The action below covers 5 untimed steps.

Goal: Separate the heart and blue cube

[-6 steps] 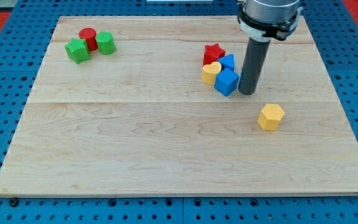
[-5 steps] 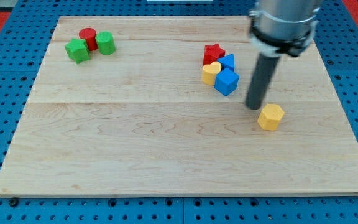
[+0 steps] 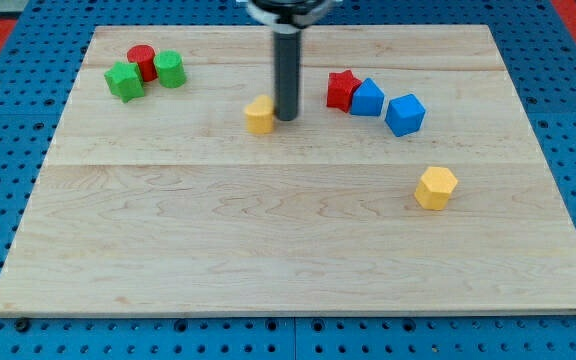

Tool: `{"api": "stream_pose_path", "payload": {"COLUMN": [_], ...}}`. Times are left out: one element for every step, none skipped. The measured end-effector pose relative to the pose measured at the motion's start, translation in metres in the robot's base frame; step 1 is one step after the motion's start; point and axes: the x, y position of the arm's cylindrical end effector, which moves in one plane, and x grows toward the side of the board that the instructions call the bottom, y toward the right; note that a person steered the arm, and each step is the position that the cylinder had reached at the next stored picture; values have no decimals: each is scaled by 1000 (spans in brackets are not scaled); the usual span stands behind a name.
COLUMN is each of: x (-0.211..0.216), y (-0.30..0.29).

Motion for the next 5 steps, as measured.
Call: {"api": "stream_pose_path", "payload": {"x": [5,5,22,36,87], "y": [-52,-52,-74,-95,-122]}}
